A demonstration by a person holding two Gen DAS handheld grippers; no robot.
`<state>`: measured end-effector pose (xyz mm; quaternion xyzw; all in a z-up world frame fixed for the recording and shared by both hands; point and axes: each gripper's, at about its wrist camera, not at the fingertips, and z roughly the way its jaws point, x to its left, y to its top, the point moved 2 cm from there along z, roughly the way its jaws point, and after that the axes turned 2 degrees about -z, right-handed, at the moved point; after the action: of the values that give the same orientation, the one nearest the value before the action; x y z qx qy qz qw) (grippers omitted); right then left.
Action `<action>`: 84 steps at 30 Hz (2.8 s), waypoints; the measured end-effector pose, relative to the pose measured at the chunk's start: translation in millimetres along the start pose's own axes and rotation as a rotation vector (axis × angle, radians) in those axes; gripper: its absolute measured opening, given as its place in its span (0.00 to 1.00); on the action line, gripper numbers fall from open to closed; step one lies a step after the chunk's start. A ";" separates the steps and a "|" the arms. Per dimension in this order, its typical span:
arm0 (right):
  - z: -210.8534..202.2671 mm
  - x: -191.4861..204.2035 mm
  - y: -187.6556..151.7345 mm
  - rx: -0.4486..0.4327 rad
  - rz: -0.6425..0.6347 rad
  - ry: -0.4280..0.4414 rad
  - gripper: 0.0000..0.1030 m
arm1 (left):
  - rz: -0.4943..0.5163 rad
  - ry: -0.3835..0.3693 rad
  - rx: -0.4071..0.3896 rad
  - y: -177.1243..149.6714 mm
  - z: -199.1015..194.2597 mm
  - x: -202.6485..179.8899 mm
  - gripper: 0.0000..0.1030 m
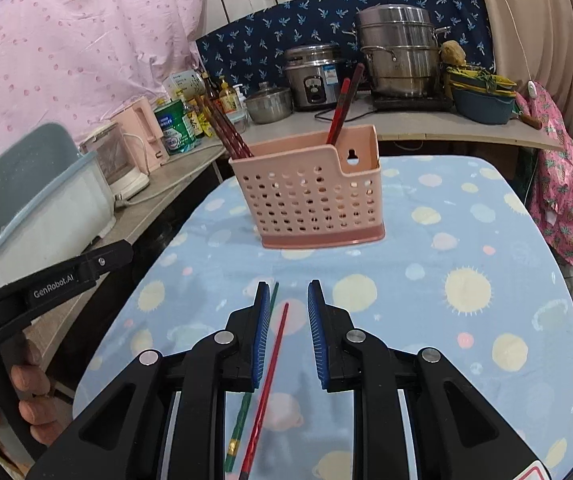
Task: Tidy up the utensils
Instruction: 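Move both open tools back down to the green and red chopsticks, then grasp the red chopstick with the right tool while the left tool grasps the green one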
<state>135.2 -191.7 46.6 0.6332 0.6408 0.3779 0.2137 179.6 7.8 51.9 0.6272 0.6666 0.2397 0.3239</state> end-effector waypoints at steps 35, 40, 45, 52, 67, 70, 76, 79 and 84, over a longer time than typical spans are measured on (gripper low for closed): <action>22.4 38.8 -135.1 0.254 -0.075 0.019 0.20 | 0.066 0.065 0.181 -108.0 15.1 15.4 0.39; 27.7 39.3 -139.5 0.271 -0.078 0.019 0.20 | 0.075 0.063 0.181 -109.5 15.9 12.9 0.40; 29.8 41.7 -142.7 0.277 -0.089 0.017 0.20 | 0.081 0.062 0.188 -111.3 17.9 10.3 0.41; 29.9 38.0 -143.1 0.271 -0.094 0.000 0.10 | 0.083 0.061 0.193 -112.0 19.3 9.7 0.41; 21.3 0.9 -139.3 0.249 -0.014 -0.066 0.07 | 0.104 0.021 0.225 -123.5 21.7 -4.6 0.51; 18.3 -10.4 -138.6 0.243 0.008 -0.083 0.07 | 0.106 -0.004 0.238 -127.9 22.9 -10.7 0.55; 15.3 -25.1 -136.8 0.237 0.040 -0.100 0.07 | 0.109 -0.054 0.295 -141.2 32.6 -24.1 0.55; 15.6 -25.5 -136.9 0.236 0.041 -0.100 0.07 | 0.111 -0.063 0.318 -147.0 37.1 -28.7 0.55; 15.7 -25.6 -137.0 0.236 0.042 -0.099 0.07 | 0.117 -0.059 0.334 -151.5 41.9 -30.7 0.55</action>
<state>60.7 -201.2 -71.8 0.6851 0.6561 0.2726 0.1611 107.3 -41.3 -82.3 0.7168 0.6495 0.1255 0.2202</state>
